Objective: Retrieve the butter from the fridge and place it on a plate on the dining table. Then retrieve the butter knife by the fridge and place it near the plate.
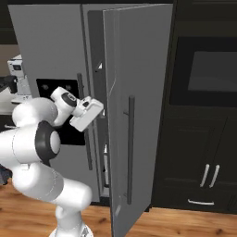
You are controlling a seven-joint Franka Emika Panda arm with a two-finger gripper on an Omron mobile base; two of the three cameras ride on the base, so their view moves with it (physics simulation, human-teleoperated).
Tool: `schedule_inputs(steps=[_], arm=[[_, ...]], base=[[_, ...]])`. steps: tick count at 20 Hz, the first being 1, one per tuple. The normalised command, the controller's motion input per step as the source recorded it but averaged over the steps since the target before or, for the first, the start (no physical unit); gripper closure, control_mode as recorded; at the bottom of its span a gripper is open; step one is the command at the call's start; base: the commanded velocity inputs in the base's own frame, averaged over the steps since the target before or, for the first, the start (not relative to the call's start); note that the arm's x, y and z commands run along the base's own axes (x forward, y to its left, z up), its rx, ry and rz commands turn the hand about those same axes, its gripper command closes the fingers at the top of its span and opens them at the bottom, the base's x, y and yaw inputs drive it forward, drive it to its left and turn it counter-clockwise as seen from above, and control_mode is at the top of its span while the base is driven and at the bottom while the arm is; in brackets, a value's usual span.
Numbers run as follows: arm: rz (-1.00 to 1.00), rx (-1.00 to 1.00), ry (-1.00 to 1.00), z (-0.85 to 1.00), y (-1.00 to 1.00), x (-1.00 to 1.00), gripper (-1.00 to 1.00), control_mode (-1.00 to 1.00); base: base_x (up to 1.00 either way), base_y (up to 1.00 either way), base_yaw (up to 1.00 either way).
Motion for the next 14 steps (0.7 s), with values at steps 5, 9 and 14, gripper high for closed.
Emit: schedule_inputs(steps=[5,9,14], arm=[[0.00,0.00,-0.01,-0.01,-0.27,0.33,-1.00,-1.00],[0.00,-0.01,0.00,-0.12,-0.65,0.03,-1.00,-1.00],[0.00,-0.02,0.00,-0.14,-0.70,0.00,-1.00,-1.00]], base=[[0.00,0.00,0.00],[0.00,0.00,0.00],[0.00,0.00,0.00]])
